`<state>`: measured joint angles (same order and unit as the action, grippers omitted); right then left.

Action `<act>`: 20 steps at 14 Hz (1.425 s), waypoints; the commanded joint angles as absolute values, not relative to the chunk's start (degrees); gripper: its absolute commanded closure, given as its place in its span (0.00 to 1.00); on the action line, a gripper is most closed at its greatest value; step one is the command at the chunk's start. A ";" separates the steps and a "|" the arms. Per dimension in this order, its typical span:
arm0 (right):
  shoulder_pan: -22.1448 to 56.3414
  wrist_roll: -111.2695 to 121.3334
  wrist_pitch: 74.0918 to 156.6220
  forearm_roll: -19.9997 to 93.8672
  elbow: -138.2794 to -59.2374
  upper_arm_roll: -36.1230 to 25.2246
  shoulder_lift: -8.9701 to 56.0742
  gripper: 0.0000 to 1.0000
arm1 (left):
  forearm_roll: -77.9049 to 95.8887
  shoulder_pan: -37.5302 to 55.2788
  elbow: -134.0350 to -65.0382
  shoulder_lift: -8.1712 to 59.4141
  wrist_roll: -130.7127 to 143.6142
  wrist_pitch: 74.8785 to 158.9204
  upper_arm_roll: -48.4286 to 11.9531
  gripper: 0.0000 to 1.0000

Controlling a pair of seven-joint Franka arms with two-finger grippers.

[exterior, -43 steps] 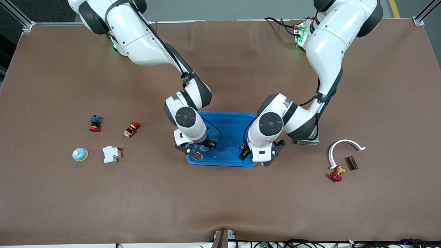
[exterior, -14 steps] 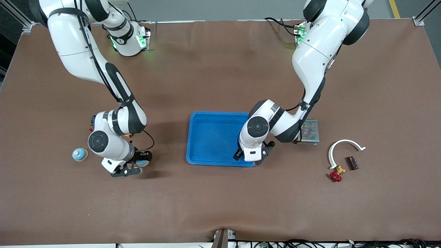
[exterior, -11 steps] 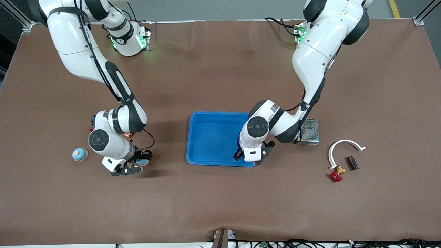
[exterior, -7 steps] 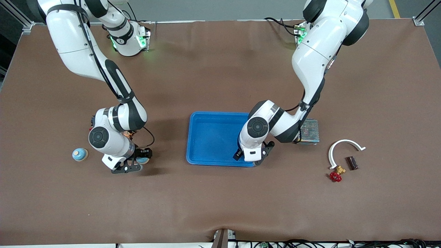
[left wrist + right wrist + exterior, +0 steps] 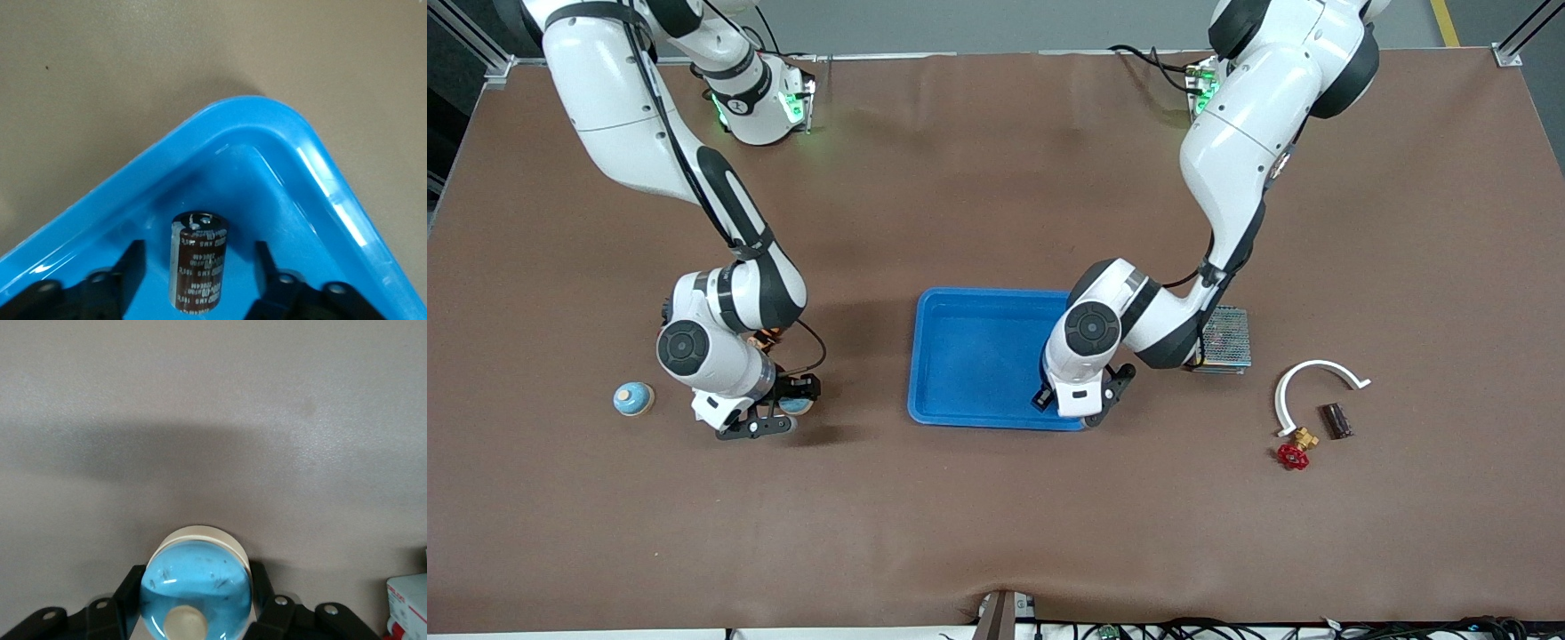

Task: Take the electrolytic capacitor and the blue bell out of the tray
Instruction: 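Carry the bell toward the breaker while the left gripper grasps the capacitor, then set the bell beside the breaker while the left gripper lifts the capacitor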

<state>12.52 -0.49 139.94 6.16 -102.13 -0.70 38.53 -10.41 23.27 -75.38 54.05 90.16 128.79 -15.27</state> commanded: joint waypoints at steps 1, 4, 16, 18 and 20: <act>11.07 0.44 140.36 10.53 -104.59 0.35 36.47 0.01 | -11.87 23.82 -74.53 54.41 91.93 129.29 -14.85 0.62; 11.07 0.62 140.10 10.81 -104.41 0.26 36.39 0.00 | -11.87 23.73 -74.53 54.05 91.93 129.29 -14.85 0.77; 10.20 0.70 125.95 7.66 -92.12 -1.23 34.10 0.00 | -11.87 19.52 -74.27 43.08 88.17 118.05 -15.12 0.83; 9.85 0.70 123.06 4.93 -89.58 -1.32 33.93 0.00 | -11.08 16.72 -74.44 39.48 82.91 114.45 -15.55 0.83; 8.62 0.70 119.37 4.92 -86.32 -1.49 33.84 0.00 | -10.12 13.81 -74.53 37.01 76.59 109.27 -15.73 0.83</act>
